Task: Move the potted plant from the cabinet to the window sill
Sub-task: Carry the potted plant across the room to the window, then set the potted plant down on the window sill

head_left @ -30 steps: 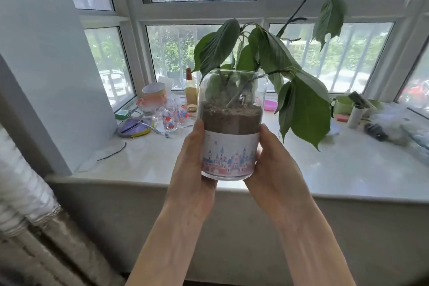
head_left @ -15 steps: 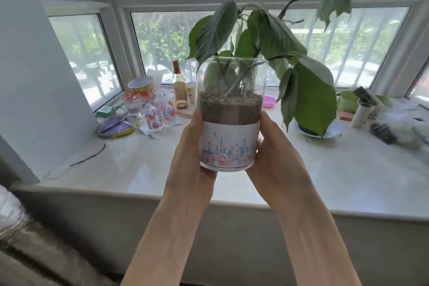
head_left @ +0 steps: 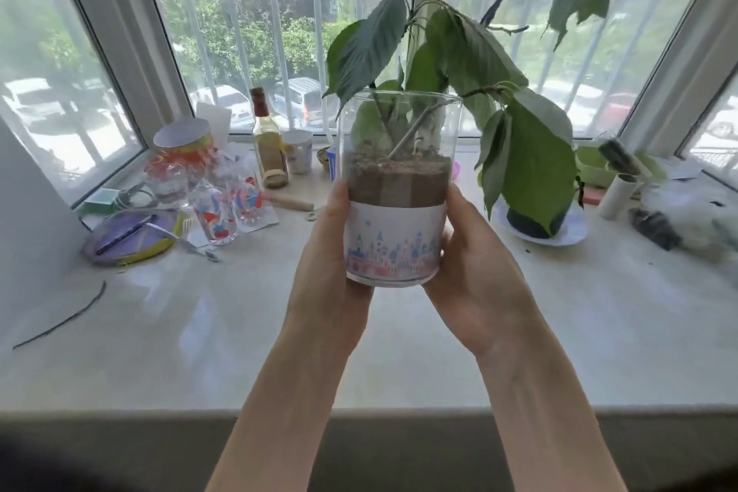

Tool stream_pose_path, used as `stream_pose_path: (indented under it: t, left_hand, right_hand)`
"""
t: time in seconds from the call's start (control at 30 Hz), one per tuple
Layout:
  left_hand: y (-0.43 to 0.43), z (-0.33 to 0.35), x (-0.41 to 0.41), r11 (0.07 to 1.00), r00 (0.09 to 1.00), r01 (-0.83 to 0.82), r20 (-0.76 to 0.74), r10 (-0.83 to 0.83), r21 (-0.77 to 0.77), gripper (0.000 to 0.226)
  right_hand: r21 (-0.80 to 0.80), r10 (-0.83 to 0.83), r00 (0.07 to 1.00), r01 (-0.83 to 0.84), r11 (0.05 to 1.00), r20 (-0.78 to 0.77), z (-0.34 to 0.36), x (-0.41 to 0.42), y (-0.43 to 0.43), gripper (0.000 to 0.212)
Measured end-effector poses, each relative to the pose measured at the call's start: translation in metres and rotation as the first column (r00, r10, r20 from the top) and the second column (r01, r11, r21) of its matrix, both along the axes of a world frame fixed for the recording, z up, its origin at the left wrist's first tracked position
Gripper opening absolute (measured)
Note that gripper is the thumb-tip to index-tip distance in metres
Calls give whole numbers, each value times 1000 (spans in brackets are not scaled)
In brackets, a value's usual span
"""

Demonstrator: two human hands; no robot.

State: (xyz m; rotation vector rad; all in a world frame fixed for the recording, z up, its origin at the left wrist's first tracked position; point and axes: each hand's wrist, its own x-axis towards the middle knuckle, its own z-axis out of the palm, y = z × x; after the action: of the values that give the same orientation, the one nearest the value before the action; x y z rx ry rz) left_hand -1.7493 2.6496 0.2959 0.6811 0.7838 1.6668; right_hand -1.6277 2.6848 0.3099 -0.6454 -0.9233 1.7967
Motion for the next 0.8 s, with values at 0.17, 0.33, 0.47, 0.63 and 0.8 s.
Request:
stream_pose_path:
  t: [0.17,0.33,0.47,0.63,0.8]
  left_hand:
    - [36,3,-29,1000,1000,5,-2,-6,-15,56]
    - [64,-2,-51,995,998,51,-16,-53,-88,70]
    - [79,-8,-56,988,997,58,-35,-64,-140,83]
    - [92,-15,-59,989,998,39,-44,-46,-144,78]
    - [105,-25,-59,988,999,9,-43,-16,-153,75]
  right_hand:
    - [-23,-23,1000,23,999,-8,2,-29,32,45]
    - [-46,-70,997,71,996,13,-4,-48,55,42]
    - [-51,-87,996,88,995,12,-11,-54,68,41]
    - [-51,-57,998,57,997,15,-18,-56,82,42]
    - [-73,-30,999,33,997,37,-28,-56,99,41]
